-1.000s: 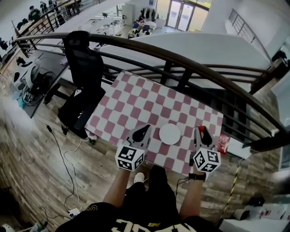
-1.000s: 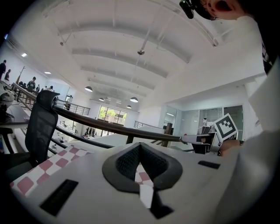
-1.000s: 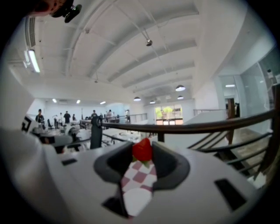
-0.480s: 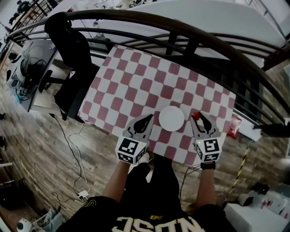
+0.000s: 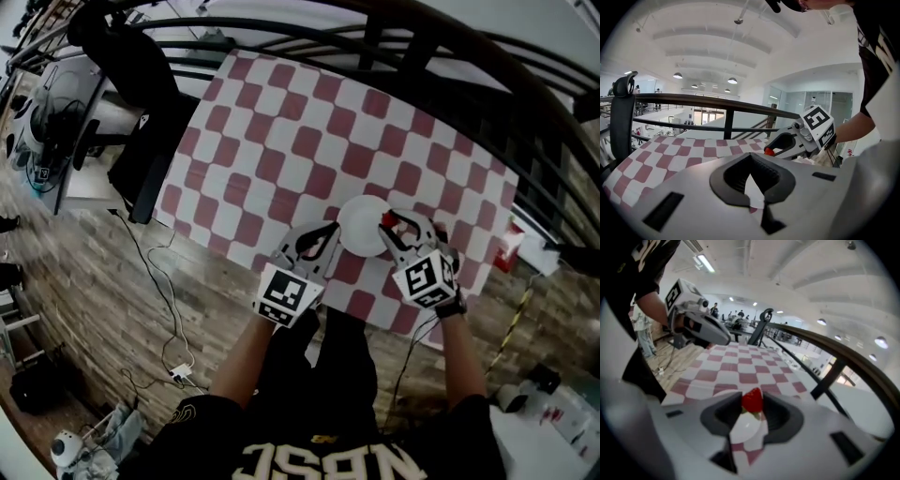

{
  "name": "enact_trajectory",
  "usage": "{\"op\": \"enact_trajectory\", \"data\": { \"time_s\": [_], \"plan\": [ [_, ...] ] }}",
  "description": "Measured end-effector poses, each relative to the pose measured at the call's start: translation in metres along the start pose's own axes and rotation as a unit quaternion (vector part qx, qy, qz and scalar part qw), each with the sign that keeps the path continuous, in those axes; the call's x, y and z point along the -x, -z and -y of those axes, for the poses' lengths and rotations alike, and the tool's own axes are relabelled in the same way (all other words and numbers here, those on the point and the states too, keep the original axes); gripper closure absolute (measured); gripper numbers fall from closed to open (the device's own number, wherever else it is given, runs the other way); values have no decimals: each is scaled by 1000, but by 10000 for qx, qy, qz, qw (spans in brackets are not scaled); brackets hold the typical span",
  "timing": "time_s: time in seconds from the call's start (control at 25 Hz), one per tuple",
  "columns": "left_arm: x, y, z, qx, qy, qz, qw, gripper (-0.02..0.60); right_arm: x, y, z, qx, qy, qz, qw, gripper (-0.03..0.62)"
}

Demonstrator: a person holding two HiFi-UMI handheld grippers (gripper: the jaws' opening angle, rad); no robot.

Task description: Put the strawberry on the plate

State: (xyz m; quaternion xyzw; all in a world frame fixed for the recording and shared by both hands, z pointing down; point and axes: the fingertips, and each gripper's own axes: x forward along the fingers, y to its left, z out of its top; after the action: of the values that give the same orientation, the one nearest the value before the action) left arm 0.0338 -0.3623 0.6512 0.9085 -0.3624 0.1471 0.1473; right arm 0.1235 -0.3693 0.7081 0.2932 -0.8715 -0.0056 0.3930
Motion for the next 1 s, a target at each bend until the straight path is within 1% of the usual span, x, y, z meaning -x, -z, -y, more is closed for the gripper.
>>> {"op": "enact_trajectory", "data": {
  "time_s": [0.24, 0.4, 0.56, 0.72, 0.92, 1.0],
  "plan": [
    [-22, 34, -3, -191, 179, -211, 9994, 572, -45, 21, -26, 415, -713, -186, 9964, 448],
    [-28, 47, -16, -57, 62, -211, 9997, 572, -65, 35, -38, 441, -1101, -285, 9925, 448],
    [-32, 61, -18, -21, 77, -284, 9996, 572, -77, 42, -45, 338, -1236, -311, 9913, 448],
    [-30, 72, -19, 91, 65, -332, 9994, 572, -86, 49, -49, 365, -1311, -471, 9896, 448],
    [-26, 68, -22, 261, 40, -236, 9994, 572, -91, 49, -53, 362, -1358, -556, 9885, 445],
    [-24, 64, -22, 312, 49, -199, 9993, 572, -87, 43, -54, 351, -1361, -529, 9887, 423]
  ]
}}
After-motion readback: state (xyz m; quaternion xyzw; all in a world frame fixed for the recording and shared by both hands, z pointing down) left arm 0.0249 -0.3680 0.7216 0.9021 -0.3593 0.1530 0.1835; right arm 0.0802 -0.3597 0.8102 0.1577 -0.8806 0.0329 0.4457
